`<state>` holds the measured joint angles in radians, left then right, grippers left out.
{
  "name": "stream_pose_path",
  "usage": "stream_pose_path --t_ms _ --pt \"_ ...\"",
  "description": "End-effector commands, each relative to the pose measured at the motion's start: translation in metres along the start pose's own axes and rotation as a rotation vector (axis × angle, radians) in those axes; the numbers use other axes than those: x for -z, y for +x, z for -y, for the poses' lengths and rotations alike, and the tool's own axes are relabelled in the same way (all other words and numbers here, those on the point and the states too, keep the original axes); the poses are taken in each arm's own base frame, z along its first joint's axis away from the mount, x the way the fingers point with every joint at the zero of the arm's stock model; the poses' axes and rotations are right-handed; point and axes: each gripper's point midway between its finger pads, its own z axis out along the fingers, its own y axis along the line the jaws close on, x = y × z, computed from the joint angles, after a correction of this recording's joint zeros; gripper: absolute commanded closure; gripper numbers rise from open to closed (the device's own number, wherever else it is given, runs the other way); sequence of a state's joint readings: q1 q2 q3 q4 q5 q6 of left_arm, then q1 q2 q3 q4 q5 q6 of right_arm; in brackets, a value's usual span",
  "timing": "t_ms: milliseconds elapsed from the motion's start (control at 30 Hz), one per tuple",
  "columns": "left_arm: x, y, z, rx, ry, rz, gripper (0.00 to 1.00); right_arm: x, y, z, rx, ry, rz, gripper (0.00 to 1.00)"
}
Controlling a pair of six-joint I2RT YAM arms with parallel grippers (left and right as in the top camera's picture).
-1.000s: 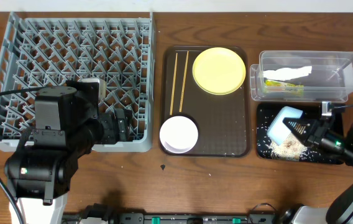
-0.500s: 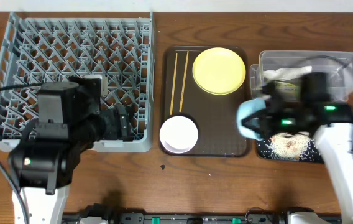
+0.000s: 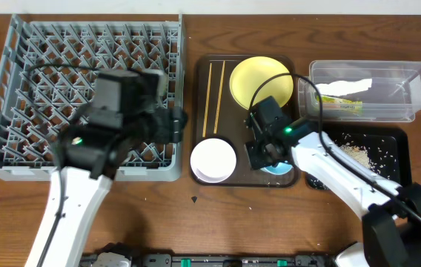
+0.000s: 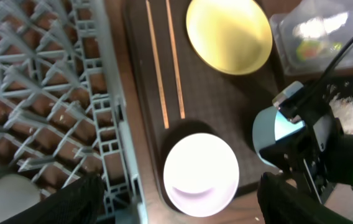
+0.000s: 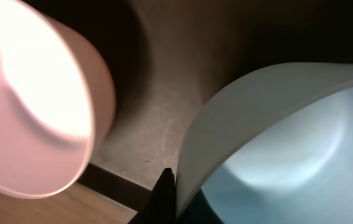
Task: Sort waste into correct bins and load items into the dishwasher
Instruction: 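Set the blue plate back on the brown tray with the right gripper, then grasp one chopstick with the left gripper and lift it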
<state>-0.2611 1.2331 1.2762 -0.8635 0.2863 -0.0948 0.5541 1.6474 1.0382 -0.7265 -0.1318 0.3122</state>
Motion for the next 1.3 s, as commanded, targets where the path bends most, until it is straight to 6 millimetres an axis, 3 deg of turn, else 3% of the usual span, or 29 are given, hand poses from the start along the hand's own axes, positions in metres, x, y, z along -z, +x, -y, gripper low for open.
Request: stream_pose_path --t_ms 0,100,233,400,567,700,767,867,1033,1267 --pt "-0.026 -0.005 0.002 -0.074 -0.066 -0.019 0.2 0.001 -0.003 0.012 -0.091 0.045 0.012 0.64" --pt "-0.048 -0.009 0.007 -0.1 -0.073 -0.025 0.2 0.019 -0.013 0.005 -0.099 -0.03 0.053 0.55" --pt "-0.077 -0.012 0.011 -0.117 -0.07 -0.042 0.2 0.067 -0.034 0.002 -0.088 -0.149 0.177 0.51" --pt "-0.12 -0.013 0.016 -0.136 -0.059 -0.065 0.26 0.13 -0.05 0.033 -0.193 -0.179 0.37 0.51" --pt "-0.17 -0.008 0.019 -0.152 -0.049 -0.089 0.39 0.171 -0.051 0.058 -0.276 -0.171 0.499 0.55" --pt "-0.212 0.001 0.025 -0.175 -0.041 -0.101 0.42 0.177 -0.045 0.058 -0.28 -0.168 0.505 0.56" --pt "-0.228 0.007 0.016 -0.178 -0.107 -0.108 0.45 0.173 -0.041 0.059 -0.287 -0.164 0.479 0.56" --pt "-0.245 0.017 0.001 -0.183 -0.194 -0.124 0.48 0.167 -0.036 0.06 -0.298 -0.159 0.444 0.56" --pt "-0.264 0.036 -0.007 -0.159 -0.21 -0.178 0.51 0.163 -0.034 0.057 -0.294 -0.161 0.426 0.57" --pt "-0.289 0.055 -0.005 -0.119 -0.16 -0.219 0.58 0.163 -0.034 0.056 -0.29 -0.162 0.425 0.59"
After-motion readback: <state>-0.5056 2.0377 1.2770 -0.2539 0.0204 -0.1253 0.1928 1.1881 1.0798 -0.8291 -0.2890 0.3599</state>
